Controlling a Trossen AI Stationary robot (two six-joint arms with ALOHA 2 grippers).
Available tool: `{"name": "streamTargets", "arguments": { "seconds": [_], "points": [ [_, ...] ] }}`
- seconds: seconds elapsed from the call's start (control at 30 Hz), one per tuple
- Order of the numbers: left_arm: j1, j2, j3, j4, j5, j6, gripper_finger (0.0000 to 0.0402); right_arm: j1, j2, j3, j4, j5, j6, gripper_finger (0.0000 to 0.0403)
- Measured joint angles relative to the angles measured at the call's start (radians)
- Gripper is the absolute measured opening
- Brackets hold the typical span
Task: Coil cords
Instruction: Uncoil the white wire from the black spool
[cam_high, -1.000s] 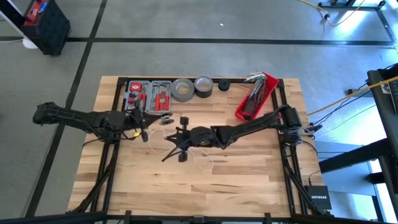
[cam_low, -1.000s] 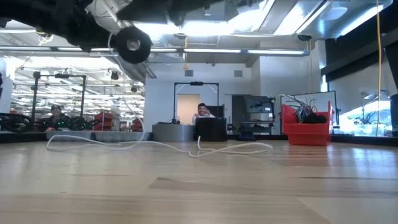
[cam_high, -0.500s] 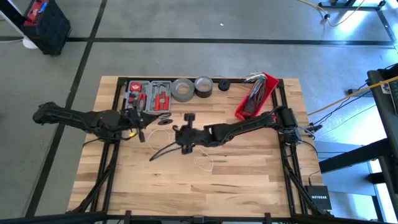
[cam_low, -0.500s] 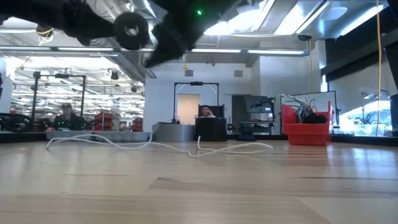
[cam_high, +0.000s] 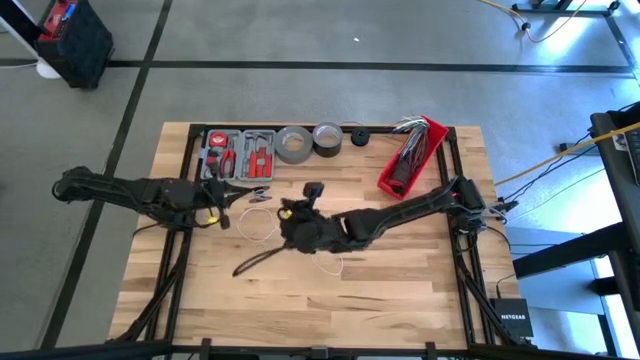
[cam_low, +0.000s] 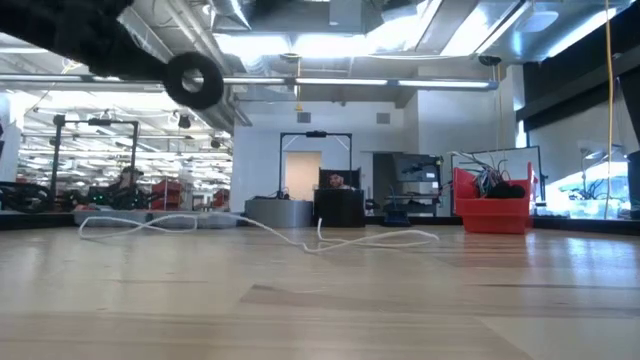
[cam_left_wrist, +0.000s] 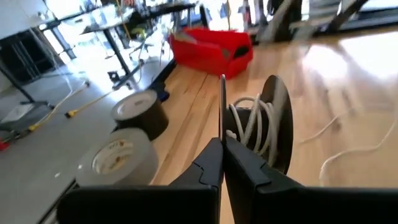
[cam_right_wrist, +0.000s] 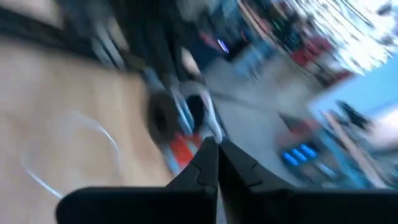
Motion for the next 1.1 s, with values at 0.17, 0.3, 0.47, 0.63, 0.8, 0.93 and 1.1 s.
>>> {"name": "streamTargets", "arguments": {
  "seconds": [0.17, 0.3, 0.47, 0.63, 0.8, 0.93, 1.1],
  "points": [
    [0.045, 0.083, 0.000, 0.023, -0.012, -0.007, 0.0004, 0.020, 0.010, 0.002, 0.194, -0.315, -0.057, 0.0005],
    [0.075, 0.139, 0.000, 0.077, -0.060, -0.042, 0.0004, 0.012, 0.036, 0.001, 0.193, -0.544, -0.059, 0.0005],
    [0.084, 0.135, -0.001, 0.219, -0.075, -0.053, 0.0004, -0.012, 0.041, 0.001, -0.032, -0.654, -0.023, 0.0005],
    [0.047, 0.074, -0.001, 0.265, -0.061, -0.034, 0.0004, -0.053, 0.041, 0.000, -0.260, -0.522, 0.134, 0.0005],
    [0.014, -0.002, -0.001, 0.185, -0.056, -0.011, 0.0004, -0.076, 0.034, 0.000, -0.470, -0.248, 0.258, 0.0005],
    [0.009, -0.037, -0.001, 0.085, -0.056, 0.025, 0.0004, -0.080, 0.011, -0.001, -0.571, -0.055, 0.364, 0.0005],
    [0.020, -0.031, -0.004, -0.006, -0.065, 0.053, 0.0004, -0.064, -0.014, -0.001, -0.510, 0.057, 0.385, 0.0005]
  ]
}}
